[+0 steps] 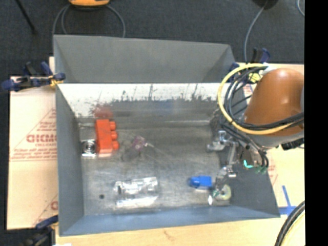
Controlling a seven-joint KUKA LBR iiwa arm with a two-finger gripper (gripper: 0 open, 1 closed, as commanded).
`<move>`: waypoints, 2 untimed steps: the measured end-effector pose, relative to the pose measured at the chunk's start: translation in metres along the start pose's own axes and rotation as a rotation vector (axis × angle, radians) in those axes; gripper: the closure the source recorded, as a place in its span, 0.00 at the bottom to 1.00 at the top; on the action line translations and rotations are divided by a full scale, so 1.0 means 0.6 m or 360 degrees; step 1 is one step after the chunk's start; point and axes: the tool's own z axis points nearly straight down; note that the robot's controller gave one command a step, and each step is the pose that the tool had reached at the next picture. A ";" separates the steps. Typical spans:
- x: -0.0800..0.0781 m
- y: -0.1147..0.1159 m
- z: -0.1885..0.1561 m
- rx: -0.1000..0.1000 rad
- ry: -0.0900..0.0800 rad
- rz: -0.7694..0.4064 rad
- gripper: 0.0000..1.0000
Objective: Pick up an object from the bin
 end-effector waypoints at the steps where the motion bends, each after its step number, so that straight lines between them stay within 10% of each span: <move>1: 0.027 -0.045 0.174 0.0000 -0.0003 -0.0413 0.00; 2: -0.022 0.083 0.220 0.0010 -0.0017 -0.1011 0.00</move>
Offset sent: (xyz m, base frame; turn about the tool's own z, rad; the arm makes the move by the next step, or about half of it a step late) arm -0.0160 -0.0253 -0.1020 -0.2615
